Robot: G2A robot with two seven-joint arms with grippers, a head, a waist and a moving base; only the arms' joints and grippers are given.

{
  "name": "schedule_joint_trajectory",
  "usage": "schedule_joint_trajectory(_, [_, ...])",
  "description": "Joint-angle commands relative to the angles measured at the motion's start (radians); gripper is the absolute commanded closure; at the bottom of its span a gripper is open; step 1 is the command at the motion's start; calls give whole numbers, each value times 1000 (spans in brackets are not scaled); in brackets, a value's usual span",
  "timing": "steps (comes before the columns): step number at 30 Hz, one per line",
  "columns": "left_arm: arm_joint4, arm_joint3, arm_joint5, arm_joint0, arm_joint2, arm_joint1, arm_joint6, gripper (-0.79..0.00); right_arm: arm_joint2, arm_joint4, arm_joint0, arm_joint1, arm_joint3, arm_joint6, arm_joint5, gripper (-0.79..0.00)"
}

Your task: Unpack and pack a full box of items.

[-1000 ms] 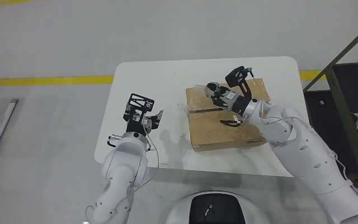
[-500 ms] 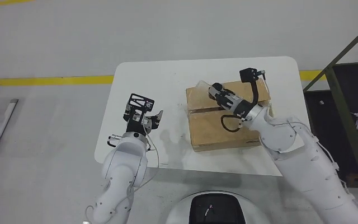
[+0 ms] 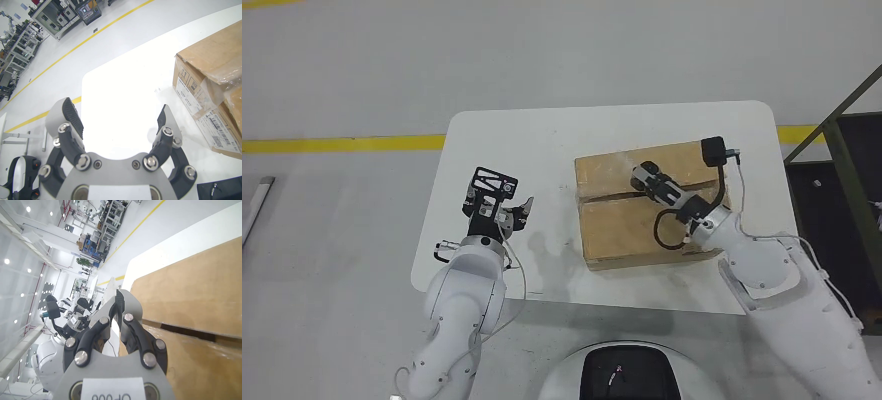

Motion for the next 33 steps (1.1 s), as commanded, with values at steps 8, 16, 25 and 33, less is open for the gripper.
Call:
schedule_joint_trajectory(8, [0, 0, 0, 0, 0, 0, 0, -785, 21, -70, -26, 5, -31, -6, 12, 0])
schedule_joint_trajectory(16, [5, -5, -8, 21, -12, -2, 44, -785, 18, -159, -62, 9, -26, -28, 17, 0])
schedule_joint_trajectory(25, [11, -14, -22, 14, 3, -9, 67, -37, 0, -305, -80, 9, -35, -80, 53, 0])
schedule_joint_trajectory(33, [9, -16, -38, -1, 28, -16, 86, 0, -20, -393, -91, 7, -39, -99, 72, 0])
